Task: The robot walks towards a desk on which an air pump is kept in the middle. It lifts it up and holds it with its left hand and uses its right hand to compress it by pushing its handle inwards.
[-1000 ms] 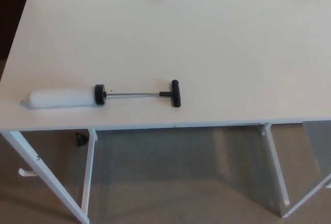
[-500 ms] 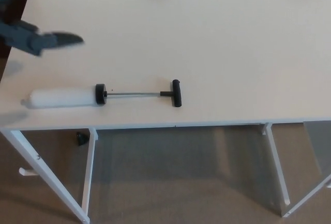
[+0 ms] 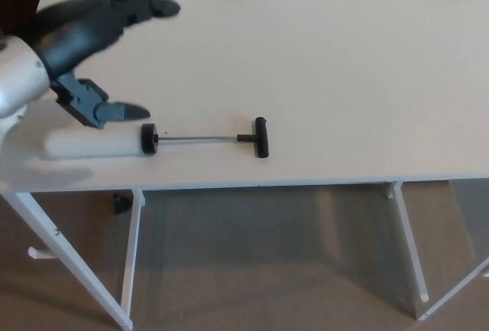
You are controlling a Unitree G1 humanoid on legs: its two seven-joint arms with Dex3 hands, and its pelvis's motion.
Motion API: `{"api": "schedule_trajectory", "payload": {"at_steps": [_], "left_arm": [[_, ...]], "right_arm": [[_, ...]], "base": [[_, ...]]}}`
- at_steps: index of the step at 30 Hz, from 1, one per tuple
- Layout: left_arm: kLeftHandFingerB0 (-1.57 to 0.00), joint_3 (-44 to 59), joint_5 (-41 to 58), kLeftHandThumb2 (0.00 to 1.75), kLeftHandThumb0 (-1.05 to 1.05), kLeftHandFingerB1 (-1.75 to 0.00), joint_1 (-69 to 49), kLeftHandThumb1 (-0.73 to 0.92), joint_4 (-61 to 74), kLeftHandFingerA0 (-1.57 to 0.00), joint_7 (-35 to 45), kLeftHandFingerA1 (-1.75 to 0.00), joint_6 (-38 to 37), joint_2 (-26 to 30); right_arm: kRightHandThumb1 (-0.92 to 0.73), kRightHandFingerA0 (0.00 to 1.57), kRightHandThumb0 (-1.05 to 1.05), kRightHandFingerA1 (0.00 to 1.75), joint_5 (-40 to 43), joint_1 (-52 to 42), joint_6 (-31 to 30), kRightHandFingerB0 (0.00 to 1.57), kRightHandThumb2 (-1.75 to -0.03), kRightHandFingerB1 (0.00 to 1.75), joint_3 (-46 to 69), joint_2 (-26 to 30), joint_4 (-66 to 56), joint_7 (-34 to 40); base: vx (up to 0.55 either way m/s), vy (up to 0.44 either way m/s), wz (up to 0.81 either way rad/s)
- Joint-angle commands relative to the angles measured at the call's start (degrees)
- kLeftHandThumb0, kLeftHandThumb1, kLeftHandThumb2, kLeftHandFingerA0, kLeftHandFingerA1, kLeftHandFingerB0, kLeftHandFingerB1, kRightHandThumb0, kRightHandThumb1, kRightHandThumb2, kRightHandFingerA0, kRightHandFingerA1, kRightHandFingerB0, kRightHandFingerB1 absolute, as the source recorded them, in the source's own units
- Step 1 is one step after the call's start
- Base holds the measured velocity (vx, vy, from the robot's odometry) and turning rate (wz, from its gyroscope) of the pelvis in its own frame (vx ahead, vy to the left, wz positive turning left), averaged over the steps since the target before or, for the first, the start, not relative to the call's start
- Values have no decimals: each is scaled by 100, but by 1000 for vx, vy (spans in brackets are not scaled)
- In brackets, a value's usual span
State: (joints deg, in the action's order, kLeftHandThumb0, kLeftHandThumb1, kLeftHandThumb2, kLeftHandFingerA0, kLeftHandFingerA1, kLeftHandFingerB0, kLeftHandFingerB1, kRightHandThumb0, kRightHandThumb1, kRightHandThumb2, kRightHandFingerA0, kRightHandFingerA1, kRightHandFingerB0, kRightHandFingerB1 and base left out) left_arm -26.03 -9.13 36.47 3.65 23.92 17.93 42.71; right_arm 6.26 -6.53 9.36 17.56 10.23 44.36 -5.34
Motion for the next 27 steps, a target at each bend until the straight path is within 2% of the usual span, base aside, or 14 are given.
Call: {"api": "schedule_trajectory", "payload": {"at_steps": [1, 2, 3, 4, 5, 12, 13, 20, 21, 23, 27], "left_arm": [[-8, -657, -1261, 65, -53, -28, 126, 37, -547, -17, 241, -40, 294, -76], [-8, -667, -1281, 65, -53, -28, 120, 37, -573, -17, 228, -40, 277, -77], [0, -672, -1317, 85, -28, -48, 140, 30, -644, 0, 201, -48, 243, -68], [0, -674, -1346, 85, -28, -48, 157, 30, -696, 0, 184, -48, 220, -64], [-7, -672, -1384, 64, -49, -30, 177, 37, -737, -16, 156, -40, 217, -63], [-7, -659, -1626, 64, -51, -30, 243, 38, -789, -17, 227, -40, 224, -26], [0, -678, -1674, 85, -27, -47, 243, 30, -759, -1, 287, -49, 254, -12], [0, -761, -2002, 85, -28, -48, 121, 30, -752, -1, 527, -49, 209, 13], [-1, -780, -2108, 68, -48, -32, 92, 31, -764, -5, 513, -40, 208, 13], [-5, -794, -2261, 69, -45, -33, 70, 31, -803, -2, 499, -40, 201, 8], [-4, -785, -2429, 69, -48, -32, 86, 31, -974, -4, 504, -40, 165, -43]], "right_arm": [[-48, 70, -41, 59, -184, -83, 7, 48, -76, 51, -64, 240, -208, 196], [-48, 70, -41, 59, -187, -80, 8, 48, -76, 51, -68, 240, -203, 203], [-48, 68, -41, 58, -204, -66, 12, 49, -76, 52, -85, 243, -194, 211], [-48, 68, -41, 58, -215, -57, 14, 49, -76, 52, -98, 246, -190, 218], [-48, 70, -42, 59, -227, -64, 6, 50, -76, 52, -111, 248, -215, 226], [-48, 72, -43, 59, -245, -56, 7, 51, -76, 52, -140, 268, -214, 245], [-47, 72, -43, 59, -243, -65, -1, 52, -76, 53, -143, 265, -234, 245], [-47, 72, -44, 59, -292, -78, 45, 52, -76, 53, -198, 286, -193, 246], [-46, 71, -44, 59, -297, -78, 54, 53, -76, 53, -206, 292, -179, 247], [-47, 71, -44, 59, -310, -57, 60, 53, -77, 54, -224, 304, -160, 252], [-46, 71, -44, 59, -315, -6, 40, 54, -77, 54, -245, 316, -145, 255]], "base": [[0, 0, 0], [0, 0, 0], [0, 0, 0], [0, 0, 0], [0, 0, 0], [0, 0, 0], [0, 0, 0], [0, 0, 0], [0, 0, 0], [0, 0, 0], [0, 0, 0]]}}
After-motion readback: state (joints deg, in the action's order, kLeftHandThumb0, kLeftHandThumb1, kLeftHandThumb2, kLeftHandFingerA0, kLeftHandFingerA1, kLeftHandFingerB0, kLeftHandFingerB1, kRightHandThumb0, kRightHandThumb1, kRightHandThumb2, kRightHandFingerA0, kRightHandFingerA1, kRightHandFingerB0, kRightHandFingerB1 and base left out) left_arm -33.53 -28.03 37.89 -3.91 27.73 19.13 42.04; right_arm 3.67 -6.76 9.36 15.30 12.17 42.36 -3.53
